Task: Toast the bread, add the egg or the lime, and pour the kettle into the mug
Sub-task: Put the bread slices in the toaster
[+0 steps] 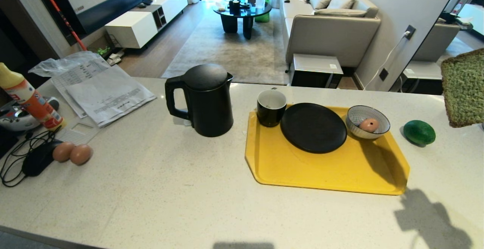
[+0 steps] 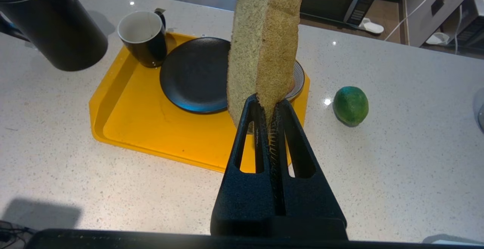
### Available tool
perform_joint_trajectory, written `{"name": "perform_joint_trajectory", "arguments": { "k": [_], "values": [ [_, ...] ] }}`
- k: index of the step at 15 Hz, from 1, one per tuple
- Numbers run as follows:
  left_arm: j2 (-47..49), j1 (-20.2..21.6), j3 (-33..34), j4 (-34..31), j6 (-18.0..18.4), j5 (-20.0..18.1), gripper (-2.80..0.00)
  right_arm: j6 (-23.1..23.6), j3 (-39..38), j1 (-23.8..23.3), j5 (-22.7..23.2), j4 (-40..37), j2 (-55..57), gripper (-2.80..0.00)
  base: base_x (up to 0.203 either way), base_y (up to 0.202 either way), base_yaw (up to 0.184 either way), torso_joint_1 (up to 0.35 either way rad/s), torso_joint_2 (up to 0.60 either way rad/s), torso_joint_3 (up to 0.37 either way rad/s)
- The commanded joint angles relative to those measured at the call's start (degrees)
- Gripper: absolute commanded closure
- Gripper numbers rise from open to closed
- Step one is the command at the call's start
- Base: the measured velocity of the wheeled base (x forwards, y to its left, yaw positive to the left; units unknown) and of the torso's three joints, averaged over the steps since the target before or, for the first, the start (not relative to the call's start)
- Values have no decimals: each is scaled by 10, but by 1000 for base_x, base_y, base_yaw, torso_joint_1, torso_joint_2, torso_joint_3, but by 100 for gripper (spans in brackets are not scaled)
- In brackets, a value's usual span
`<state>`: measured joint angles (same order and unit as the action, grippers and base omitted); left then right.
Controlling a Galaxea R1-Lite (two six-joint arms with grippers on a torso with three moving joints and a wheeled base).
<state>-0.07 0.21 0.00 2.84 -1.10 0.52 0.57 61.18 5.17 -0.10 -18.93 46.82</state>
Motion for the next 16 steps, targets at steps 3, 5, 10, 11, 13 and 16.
{"name": "perform_joint_trajectory", "arguments": {
  "k": [3, 5, 10, 11, 13, 16],
  "values": [
    [-1, 1, 9, 1, 0, 0, 0, 1, -16, 0, 2, -1, 1, 0, 0, 0, 0, 0, 0, 0],
    [-1, 0, 9, 1, 0, 0, 0, 10, -22, 0, -4, -2, -2, 0, 0, 0, 0, 0, 0, 0],
    [-1, 0, 9, 1, -1, 0, 0, 25, -34, -1, -45, -14, -31, 0, 0, 0, 0, 0, 0, 0],
    [-1, 0, 9, 1, -1, 0, 0, 27, -38, -1, -46, -15, -34, 0, 0, 0, 0, 0, 0, 0],
    [-1, 0, 9, 1, 0, 0, 0, 28, -34, -1, -47, -14, -33, 0, 0, 0, 0, 0, 0, 0],
    [-1, 0, 9, 1, 0, 0, 0, 28, -38, -1, -47, -14, -35, 0, 0, 0, 0, 0, 0, 0]
  ]
}}
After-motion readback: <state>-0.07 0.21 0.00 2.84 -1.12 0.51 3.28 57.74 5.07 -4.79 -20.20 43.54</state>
